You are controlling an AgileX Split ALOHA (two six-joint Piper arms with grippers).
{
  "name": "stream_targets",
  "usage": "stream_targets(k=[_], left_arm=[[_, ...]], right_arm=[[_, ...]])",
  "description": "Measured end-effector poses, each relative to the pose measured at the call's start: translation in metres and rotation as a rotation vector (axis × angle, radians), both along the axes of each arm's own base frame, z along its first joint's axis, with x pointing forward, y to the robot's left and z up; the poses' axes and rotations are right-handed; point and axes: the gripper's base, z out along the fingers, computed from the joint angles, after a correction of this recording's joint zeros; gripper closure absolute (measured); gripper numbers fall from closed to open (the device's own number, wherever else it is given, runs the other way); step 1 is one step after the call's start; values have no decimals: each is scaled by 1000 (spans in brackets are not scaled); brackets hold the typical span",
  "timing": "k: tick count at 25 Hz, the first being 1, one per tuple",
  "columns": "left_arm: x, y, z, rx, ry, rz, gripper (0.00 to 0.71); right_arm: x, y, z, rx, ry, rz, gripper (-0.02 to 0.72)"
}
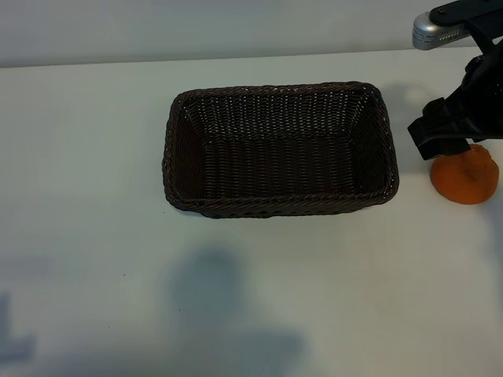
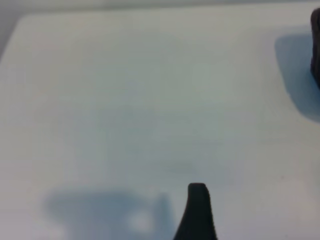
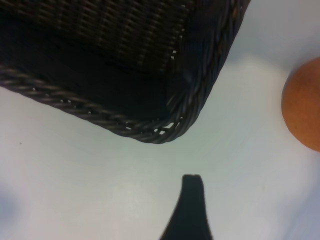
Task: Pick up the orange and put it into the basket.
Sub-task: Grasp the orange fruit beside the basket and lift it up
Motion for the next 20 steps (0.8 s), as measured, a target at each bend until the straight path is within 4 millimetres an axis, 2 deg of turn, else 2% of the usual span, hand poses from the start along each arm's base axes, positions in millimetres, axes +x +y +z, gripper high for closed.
stream_targets(k=[8, 20], left_arm=[[11, 6, -32, -26, 110, 80, 114], [9, 11, -36, -1, 126, 120, 115]], right_arm=[[0, 0, 0, 0, 2, 0, 108], [0, -1, 0, -12, 2, -8, 108]])
